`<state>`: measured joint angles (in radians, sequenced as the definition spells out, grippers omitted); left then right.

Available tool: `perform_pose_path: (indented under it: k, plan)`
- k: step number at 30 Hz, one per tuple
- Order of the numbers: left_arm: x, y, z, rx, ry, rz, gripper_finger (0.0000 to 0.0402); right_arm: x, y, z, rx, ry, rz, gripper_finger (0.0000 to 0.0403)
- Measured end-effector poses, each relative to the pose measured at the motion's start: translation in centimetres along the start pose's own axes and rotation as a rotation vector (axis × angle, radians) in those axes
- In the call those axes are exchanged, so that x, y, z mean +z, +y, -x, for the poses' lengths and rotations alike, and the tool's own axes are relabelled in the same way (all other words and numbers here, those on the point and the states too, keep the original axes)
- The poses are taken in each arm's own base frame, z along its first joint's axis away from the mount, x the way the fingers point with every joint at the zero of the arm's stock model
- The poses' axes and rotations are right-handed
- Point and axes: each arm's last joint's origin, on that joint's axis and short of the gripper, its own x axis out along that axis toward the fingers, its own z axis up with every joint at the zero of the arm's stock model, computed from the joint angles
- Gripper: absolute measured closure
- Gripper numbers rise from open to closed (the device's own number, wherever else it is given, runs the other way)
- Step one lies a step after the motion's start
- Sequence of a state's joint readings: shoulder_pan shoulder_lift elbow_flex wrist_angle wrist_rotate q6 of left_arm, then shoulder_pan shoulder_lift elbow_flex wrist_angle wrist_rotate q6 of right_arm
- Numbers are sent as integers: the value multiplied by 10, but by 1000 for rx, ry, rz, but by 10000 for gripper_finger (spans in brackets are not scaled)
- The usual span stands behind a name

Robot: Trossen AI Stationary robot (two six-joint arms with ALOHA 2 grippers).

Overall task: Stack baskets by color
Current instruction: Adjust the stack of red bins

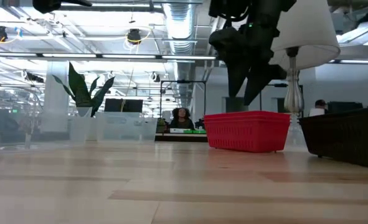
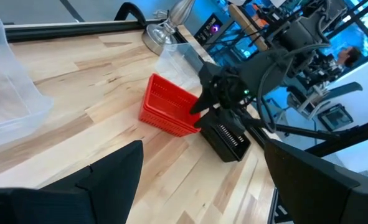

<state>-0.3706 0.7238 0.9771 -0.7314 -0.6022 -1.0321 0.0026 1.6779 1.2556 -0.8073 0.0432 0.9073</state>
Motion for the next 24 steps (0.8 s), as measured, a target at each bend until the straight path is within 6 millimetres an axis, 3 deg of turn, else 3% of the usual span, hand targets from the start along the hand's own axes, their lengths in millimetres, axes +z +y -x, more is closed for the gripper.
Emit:
perform_pose_path:
  k: [6,17,24]
  plan:
    - [-1,1,0,10,6,-7,79,6,-6,-1,-36,-39,9,159]
    - [-1,1,0,18,5,1,79,3,0,-48,-60,75,29,159]
    - [-2,2,0,18,25,0,79,4,12,-57,21,97,-37,213]
